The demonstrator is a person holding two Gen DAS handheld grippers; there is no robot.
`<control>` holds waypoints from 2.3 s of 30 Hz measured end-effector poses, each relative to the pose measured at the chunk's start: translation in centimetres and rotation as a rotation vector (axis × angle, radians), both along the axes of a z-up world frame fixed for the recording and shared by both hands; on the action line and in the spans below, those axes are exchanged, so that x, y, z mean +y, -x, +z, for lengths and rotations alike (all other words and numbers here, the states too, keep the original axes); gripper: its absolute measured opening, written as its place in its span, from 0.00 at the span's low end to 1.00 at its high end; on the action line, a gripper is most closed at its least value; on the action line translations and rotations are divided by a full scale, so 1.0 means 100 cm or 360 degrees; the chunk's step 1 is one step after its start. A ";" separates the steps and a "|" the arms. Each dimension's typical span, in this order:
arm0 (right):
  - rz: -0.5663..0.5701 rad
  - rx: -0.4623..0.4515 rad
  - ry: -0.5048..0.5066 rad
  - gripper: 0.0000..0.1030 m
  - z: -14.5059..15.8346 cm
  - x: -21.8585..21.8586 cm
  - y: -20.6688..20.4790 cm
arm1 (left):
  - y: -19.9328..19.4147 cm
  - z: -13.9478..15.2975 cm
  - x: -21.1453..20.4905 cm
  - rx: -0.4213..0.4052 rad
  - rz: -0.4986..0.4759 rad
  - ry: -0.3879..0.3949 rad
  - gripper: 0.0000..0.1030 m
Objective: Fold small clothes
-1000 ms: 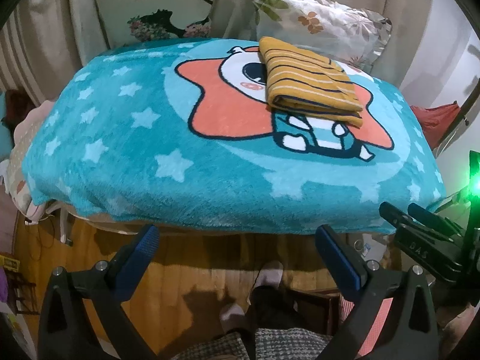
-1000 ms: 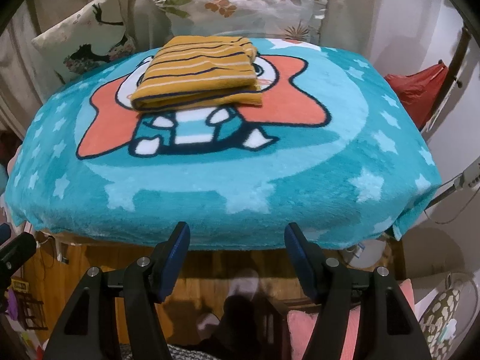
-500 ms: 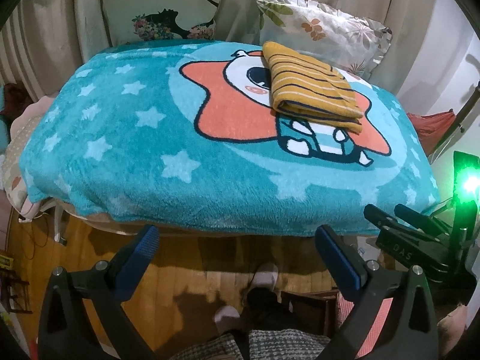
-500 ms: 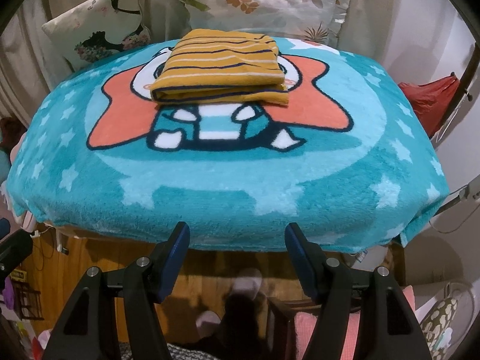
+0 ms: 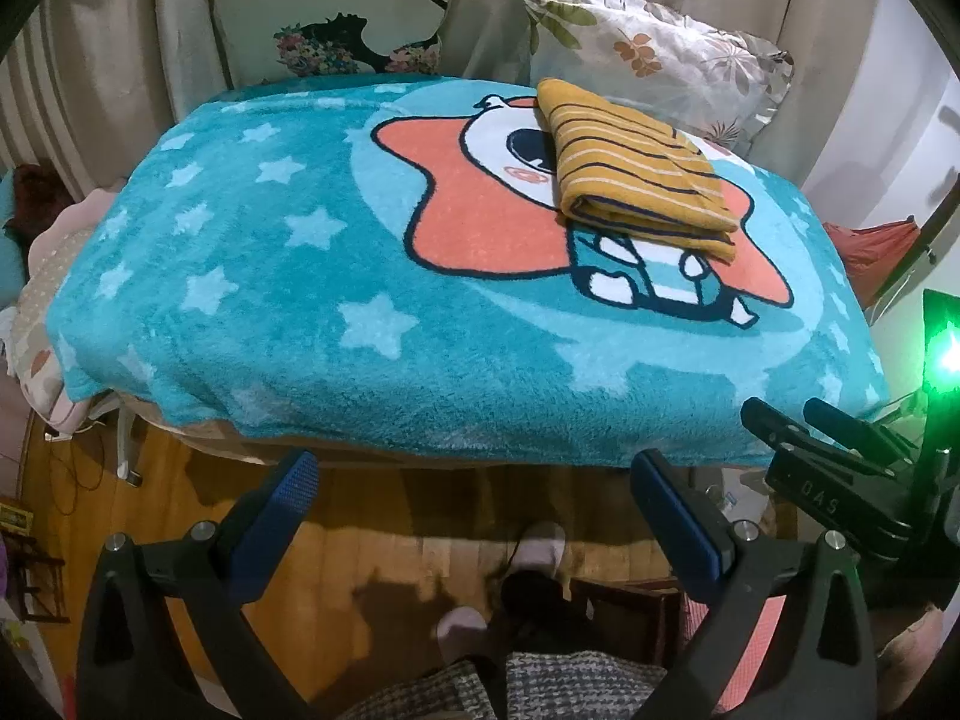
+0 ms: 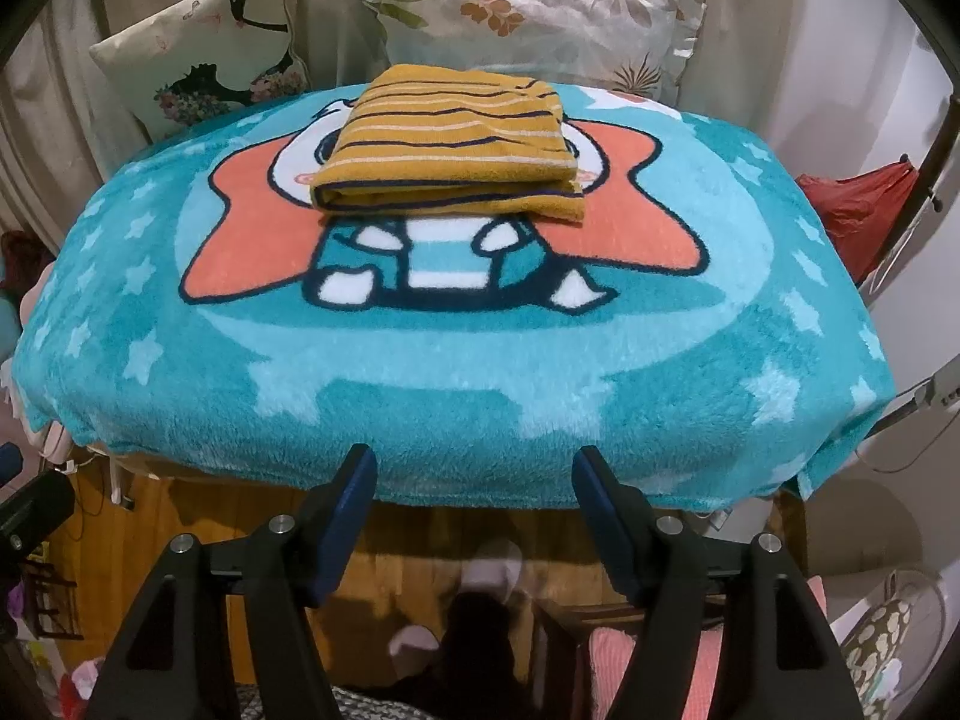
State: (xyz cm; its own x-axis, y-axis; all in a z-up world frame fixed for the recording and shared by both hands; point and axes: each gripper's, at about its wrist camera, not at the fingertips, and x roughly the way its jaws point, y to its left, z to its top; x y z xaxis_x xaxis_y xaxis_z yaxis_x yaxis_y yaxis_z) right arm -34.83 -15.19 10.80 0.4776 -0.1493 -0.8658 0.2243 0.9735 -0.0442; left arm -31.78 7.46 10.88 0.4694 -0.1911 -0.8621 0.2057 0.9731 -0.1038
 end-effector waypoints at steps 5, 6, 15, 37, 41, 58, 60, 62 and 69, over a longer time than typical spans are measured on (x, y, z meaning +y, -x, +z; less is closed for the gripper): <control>0.0006 0.0002 0.0008 0.71 0.001 0.001 0.001 | 0.001 0.000 0.000 0.0000 -0.0001 0.0006 1.00; 0.0008 0.0002 0.0011 0.71 0.001 0.002 0.001 | 0.001 0.001 -0.001 0.0001 0.0000 0.0007 1.00; 0.0005 -0.0015 0.0040 0.71 0.008 0.001 0.005 | 0.008 0.009 -0.003 -0.0021 -0.0028 0.0042 1.00; -0.0077 -0.0029 0.0032 0.73 0.008 -0.026 0.014 | 0.011 0.008 -0.033 -0.0028 -0.0145 0.0032 1.00; -0.0116 -0.0025 0.0033 0.73 0.007 -0.032 0.017 | 0.010 0.006 -0.036 -0.0015 -0.0178 0.0038 1.00; -0.0021 -0.0046 0.0055 0.75 0.008 -0.017 -0.001 | -0.002 -0.009 -0.027 0.0077 -0.0130 0.0027 1.00; -0.0012 -0.0047 0.0055 0.75 0.008 -0.016 -0.004 | -0.004 -0.010 -0.027 0.0089 -0.0129 0.0031 1.00; -0.0005 -0.0057 0.0046 0.75 0.009 -0.016 -0.005 | -0.005 -0.011 -0.027 0.0098 -0.0128 0.0028 1.00; -0.0028 -0.0067 0.0043 0.76 0.010 -0.020 -0.005 | -0.008 -0.015 -0.031 0.0128 -0.0150 0.0033 1.00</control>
State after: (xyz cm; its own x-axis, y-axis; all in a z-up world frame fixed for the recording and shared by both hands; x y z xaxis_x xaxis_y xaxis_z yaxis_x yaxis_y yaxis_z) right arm -34.29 -17.24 11.81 0.5106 -0.1808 -0.8406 0.2434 0.9680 -0.0604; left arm -31.02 4.38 9.38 0.3779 -0.2493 -0.8916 0.2863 0.9473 -0.1435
